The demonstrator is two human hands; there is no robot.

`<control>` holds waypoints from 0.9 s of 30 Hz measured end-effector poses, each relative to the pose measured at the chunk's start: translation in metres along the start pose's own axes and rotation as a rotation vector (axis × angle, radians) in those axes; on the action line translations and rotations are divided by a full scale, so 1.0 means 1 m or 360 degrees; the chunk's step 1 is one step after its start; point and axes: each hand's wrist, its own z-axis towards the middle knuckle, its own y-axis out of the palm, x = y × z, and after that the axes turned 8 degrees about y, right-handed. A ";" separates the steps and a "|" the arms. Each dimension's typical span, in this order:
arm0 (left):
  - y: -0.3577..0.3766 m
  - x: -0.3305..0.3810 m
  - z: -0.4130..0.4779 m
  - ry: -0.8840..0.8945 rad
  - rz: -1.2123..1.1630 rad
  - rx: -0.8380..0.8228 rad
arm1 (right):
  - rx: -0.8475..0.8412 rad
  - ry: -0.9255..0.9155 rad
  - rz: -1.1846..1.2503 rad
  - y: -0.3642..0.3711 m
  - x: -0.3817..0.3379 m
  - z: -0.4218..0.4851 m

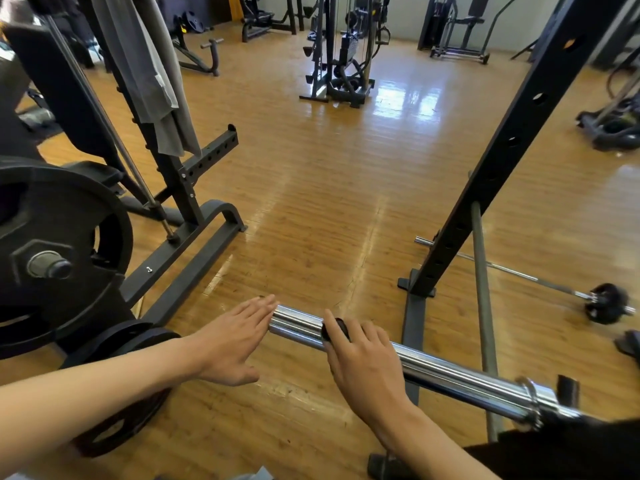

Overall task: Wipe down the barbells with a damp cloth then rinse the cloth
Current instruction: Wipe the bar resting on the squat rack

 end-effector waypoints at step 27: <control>-0.007 0.003 0.010 -0.0036 -0.0196 0.0153 | -0.0626 0.0476 0.0034 -0.050 0.043 0.016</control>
